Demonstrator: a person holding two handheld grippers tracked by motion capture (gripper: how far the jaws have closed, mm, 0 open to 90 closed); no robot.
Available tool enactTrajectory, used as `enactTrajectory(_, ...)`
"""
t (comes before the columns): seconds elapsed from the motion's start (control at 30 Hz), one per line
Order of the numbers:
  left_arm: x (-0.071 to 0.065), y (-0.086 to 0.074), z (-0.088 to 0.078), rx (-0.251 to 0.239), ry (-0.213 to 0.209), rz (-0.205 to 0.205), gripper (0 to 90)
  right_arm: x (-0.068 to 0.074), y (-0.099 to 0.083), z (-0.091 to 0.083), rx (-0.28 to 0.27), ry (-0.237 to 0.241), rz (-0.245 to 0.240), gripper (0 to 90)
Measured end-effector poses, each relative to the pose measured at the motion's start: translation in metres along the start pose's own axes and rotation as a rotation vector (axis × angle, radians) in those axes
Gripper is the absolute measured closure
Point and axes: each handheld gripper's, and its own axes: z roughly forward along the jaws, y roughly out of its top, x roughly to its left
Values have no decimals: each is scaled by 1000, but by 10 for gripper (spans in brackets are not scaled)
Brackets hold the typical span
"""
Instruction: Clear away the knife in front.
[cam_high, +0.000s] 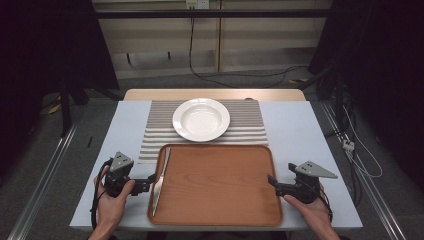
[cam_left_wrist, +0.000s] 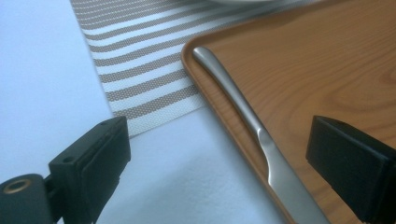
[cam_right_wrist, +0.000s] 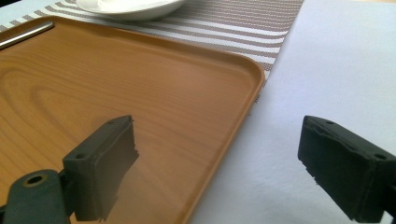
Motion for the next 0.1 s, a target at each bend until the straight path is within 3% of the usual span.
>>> enactTrajectory(0.1,2,-4,-2,3,6,-13,61,0,0,0,1,-3,0,109)
